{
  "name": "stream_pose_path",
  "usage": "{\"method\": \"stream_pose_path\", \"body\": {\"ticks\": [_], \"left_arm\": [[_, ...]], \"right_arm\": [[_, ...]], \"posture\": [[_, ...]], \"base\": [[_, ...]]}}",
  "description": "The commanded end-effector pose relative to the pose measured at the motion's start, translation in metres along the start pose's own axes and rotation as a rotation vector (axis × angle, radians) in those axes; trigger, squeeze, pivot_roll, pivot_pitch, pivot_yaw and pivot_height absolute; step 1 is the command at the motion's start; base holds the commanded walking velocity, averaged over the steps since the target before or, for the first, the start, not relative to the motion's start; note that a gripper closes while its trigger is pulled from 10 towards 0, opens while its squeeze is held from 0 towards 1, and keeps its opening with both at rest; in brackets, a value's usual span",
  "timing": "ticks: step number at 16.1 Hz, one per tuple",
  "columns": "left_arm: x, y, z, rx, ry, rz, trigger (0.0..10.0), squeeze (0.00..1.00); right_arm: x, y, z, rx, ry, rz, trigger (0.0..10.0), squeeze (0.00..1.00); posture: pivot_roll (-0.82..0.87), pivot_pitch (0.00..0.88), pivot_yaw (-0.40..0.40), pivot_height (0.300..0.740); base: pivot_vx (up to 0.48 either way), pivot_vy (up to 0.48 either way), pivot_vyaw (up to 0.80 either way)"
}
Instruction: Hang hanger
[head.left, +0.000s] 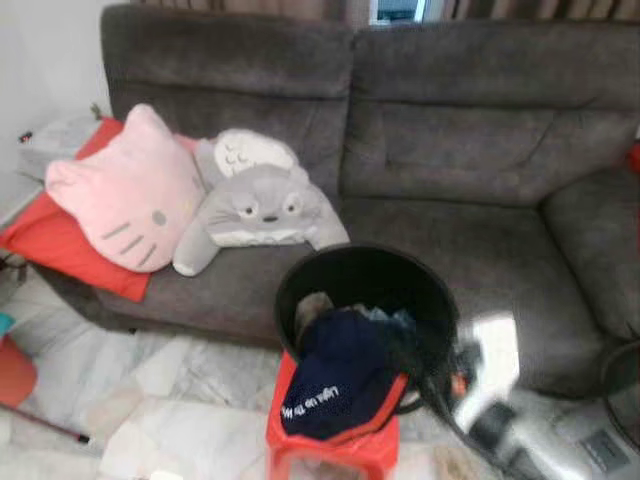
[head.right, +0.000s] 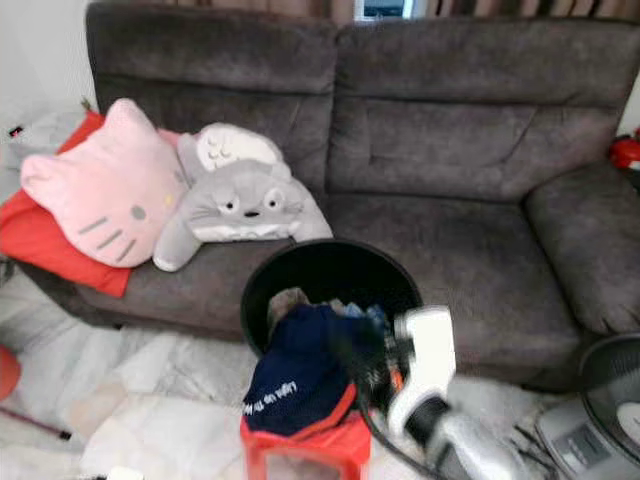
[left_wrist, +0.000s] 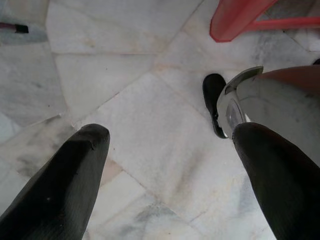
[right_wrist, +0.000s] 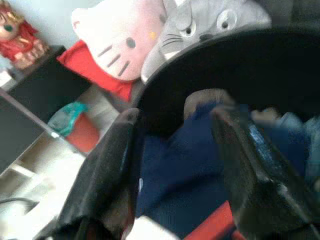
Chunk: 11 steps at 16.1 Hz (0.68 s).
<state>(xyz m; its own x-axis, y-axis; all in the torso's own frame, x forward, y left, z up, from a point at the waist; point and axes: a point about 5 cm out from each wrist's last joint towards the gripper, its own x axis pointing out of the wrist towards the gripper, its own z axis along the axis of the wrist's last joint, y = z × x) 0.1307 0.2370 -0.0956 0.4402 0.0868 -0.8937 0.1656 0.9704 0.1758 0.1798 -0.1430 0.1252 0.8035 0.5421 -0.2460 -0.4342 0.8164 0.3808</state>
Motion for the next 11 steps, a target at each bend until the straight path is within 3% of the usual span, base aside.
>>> {"method": "stream_pose_path", "body": {"ticks": [1, 5, 7, 9, 11], "left_arm": [[0.000, 0.002, -0.002, 0.022, 0.014, 0.001, 10.0, 0.00], [0.000, 0.002, 0.001, 0.026, 0.008, 0.000, 10.0, 0.00], [0.000, 0.002, 0.002, 0.022, 0.005, 0.002, 10.0, 0.00], [0.000, 0.002, 0.003, 0.021, 0.004, 0.002, 10.0, 0.00], [0.000, 0.003, 0.004, 0.021, 0.000, 0.001, 10.0, 0.00]], "right_arm": [[-0.015, 0.002, -0.001, 0.039, 0.015, 0.029, 10.0, 0.00], [-0.040, 0.000, -0.023, 0.147, 0.122, 0.061, 10.0, 0.00], [-0.041, -0.005, -0.025, 0.212, 0.100, 0.044, 10.0, 0.00], [-0.042, -0.015, -0.028, 0.260, 0.075, 0.008, 10.0, 0.00], [-0.036, -0.041, -0.039, 0.317, 0.085, -0.135, 10.0, 0.00]], "posture": [[-0.08, 0.000, 0.026, 0.732], [-0.09, 0.000, 0.023, 0.732], [-0.09, 0.000, 0.019, 0.732], [-0.09, 0.000, 0.021, 0.732], [-0.09, 0.000, 0.024, 0.732]], "base": [[0.000, 0.000, 0.00], [0.000, 0.000, 0.00], [0.000, 0.000, 0.00], [0.000, 0.000, 0.00], [0.000, 0.000, 0.00]]}}
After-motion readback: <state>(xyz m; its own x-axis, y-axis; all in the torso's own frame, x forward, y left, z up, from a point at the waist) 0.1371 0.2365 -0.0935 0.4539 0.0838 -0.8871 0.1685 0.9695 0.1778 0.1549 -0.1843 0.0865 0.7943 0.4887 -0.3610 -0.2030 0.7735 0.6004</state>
